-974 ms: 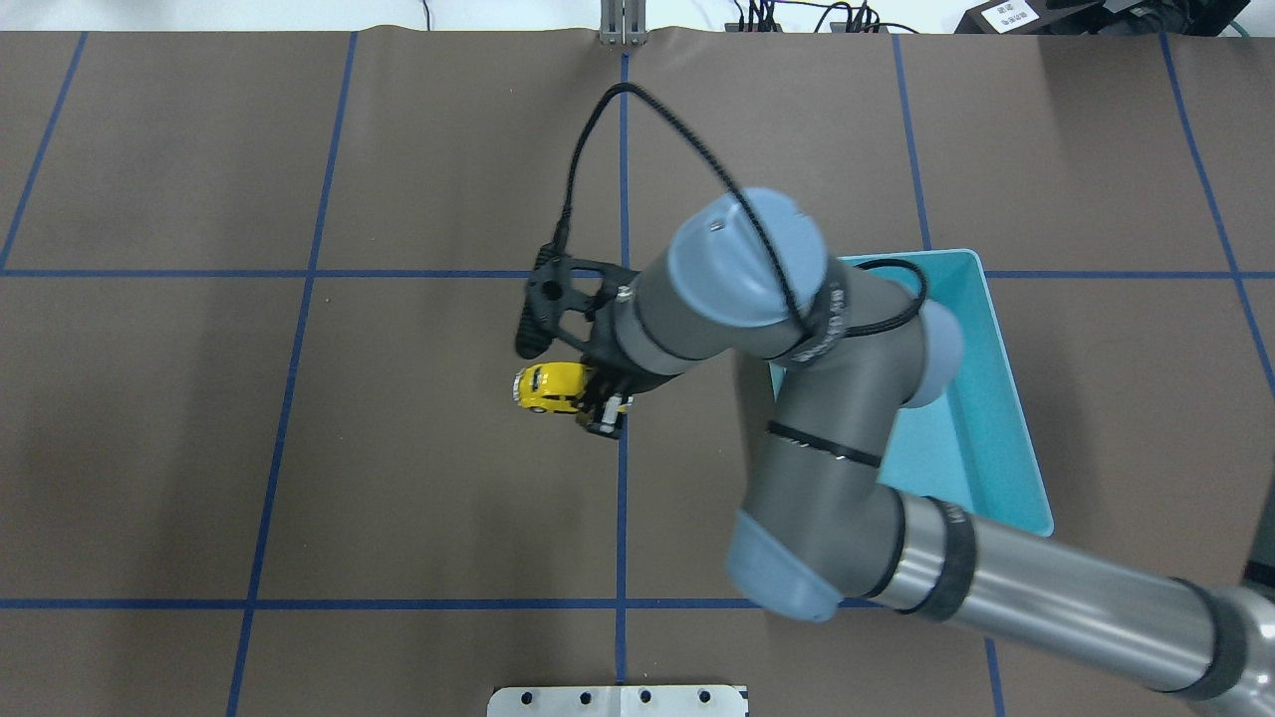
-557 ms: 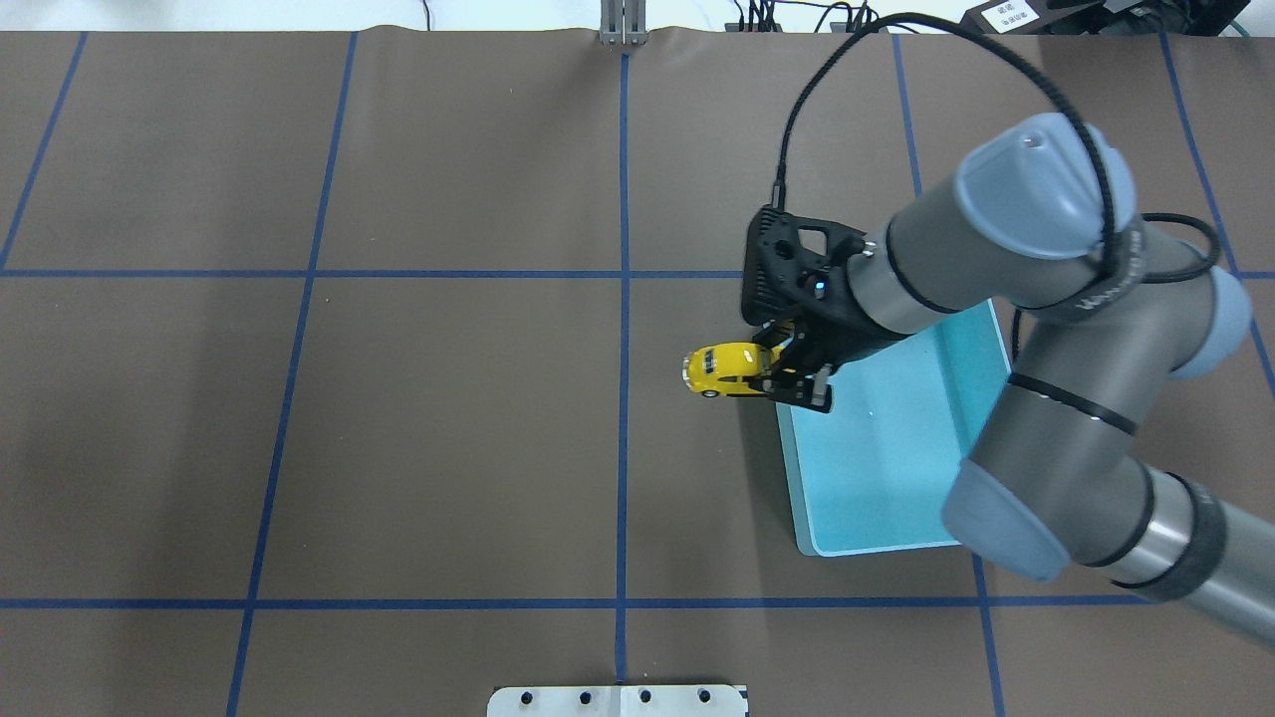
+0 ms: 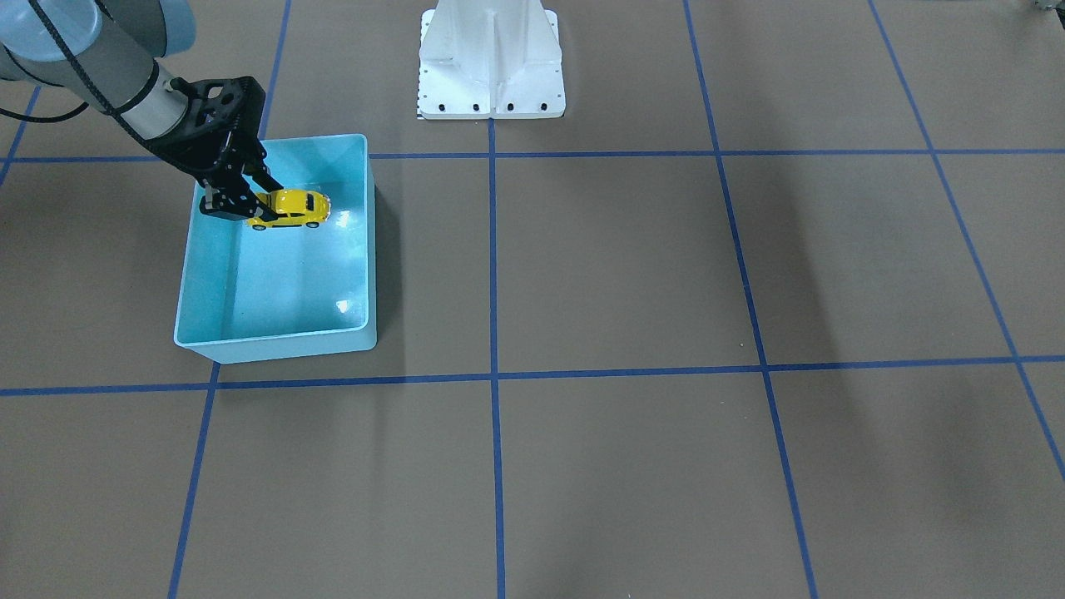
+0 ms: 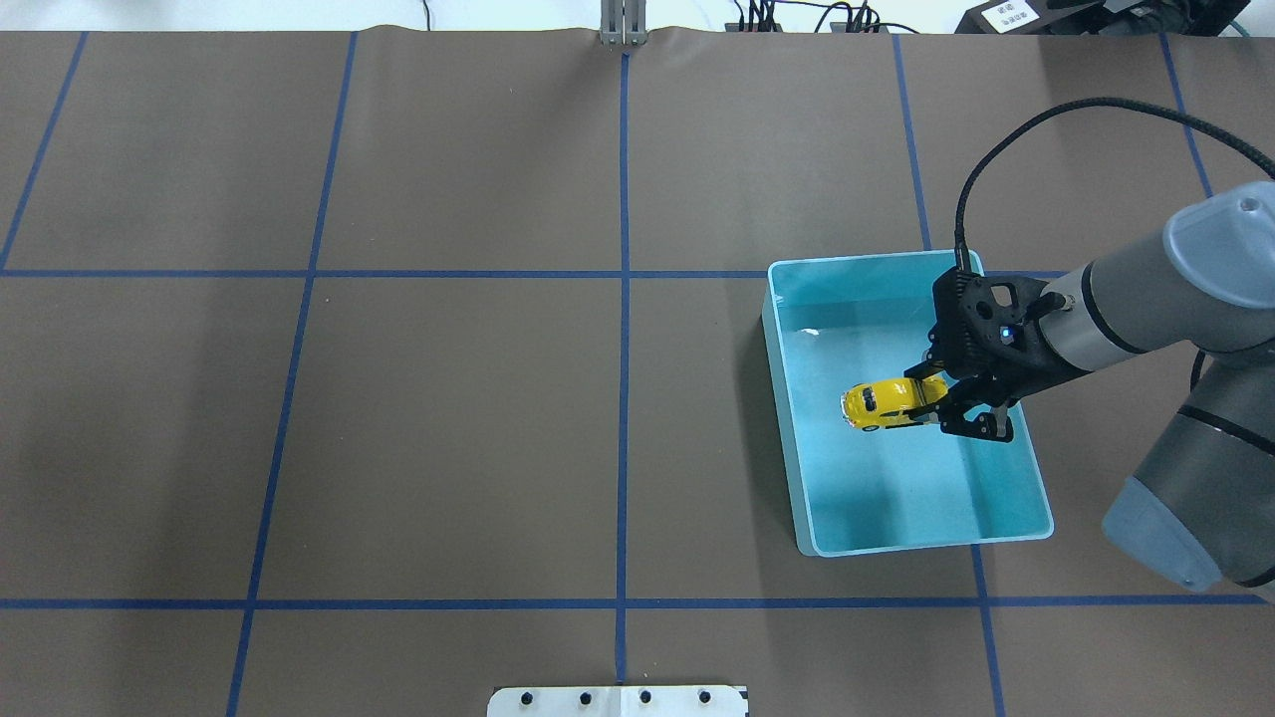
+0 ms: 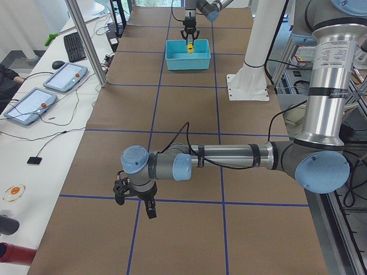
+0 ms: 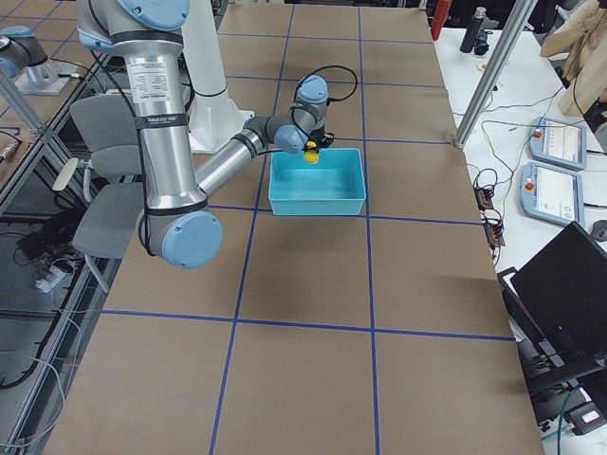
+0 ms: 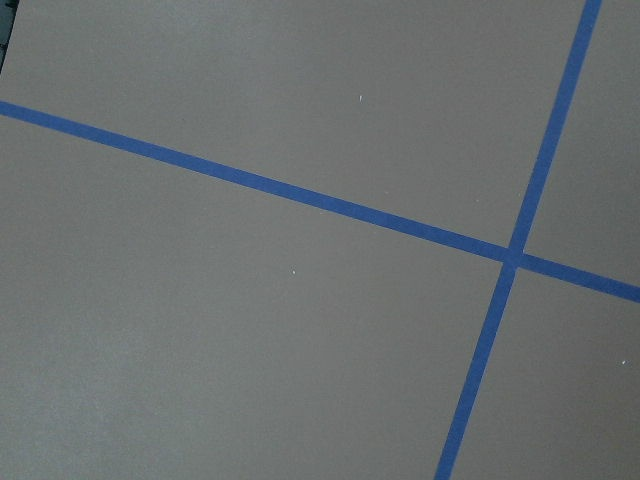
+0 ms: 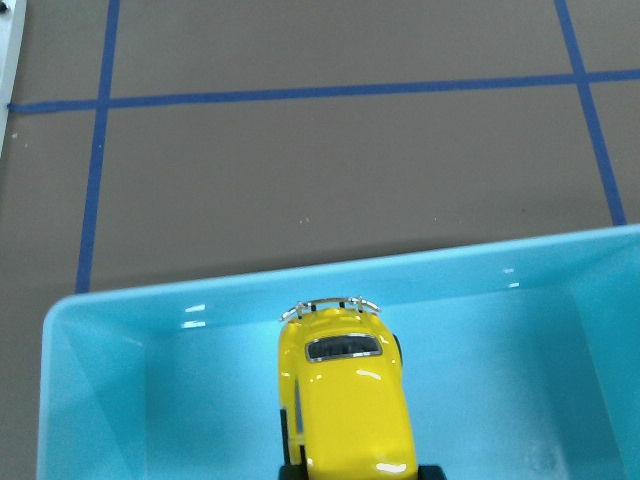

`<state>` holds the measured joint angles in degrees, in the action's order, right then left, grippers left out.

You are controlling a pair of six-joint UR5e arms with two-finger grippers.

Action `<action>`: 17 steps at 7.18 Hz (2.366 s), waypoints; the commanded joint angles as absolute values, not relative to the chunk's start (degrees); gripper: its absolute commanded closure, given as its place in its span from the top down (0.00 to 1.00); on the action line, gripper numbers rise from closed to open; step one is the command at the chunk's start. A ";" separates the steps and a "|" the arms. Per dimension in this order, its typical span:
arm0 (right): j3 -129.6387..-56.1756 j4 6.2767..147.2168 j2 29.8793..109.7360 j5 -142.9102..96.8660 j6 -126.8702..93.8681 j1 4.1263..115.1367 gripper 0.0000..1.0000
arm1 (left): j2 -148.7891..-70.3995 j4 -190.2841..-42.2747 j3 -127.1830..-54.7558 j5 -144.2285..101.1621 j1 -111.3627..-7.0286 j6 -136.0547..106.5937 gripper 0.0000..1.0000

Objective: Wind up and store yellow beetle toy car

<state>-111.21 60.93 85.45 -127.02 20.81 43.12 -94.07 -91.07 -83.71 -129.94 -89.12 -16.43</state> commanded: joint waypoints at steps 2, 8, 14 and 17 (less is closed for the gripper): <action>-102.15 54.40 84.30 -126.65 21.00 42.54 0.00 | -94.13 -91.14 -83.67 -129.90 -89.12 -16.35 1.00; -103.43 55.01 82.70 -132.76 19.16 44.61 1.00 | -94.04 -91.14 -83.67 -130.16 -89.12 -16.52 1.00; -94.28 58.25 100.54 -145.73 19.16 77.55 1.00 | -94.39 -91.32 -83.94 -130.69 -89.12 -16.52 1.00; -87.82 81.48 95.11 -133.42 15.41 86.12 1.00 | -94.48 -91.32 -83.94 -130.69 -89.12 -16.35 1.00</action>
<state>-90.11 72.00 97.18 -136.76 18.09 83.27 -94.46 -91.32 -83.93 -130.69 -89.12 -16.39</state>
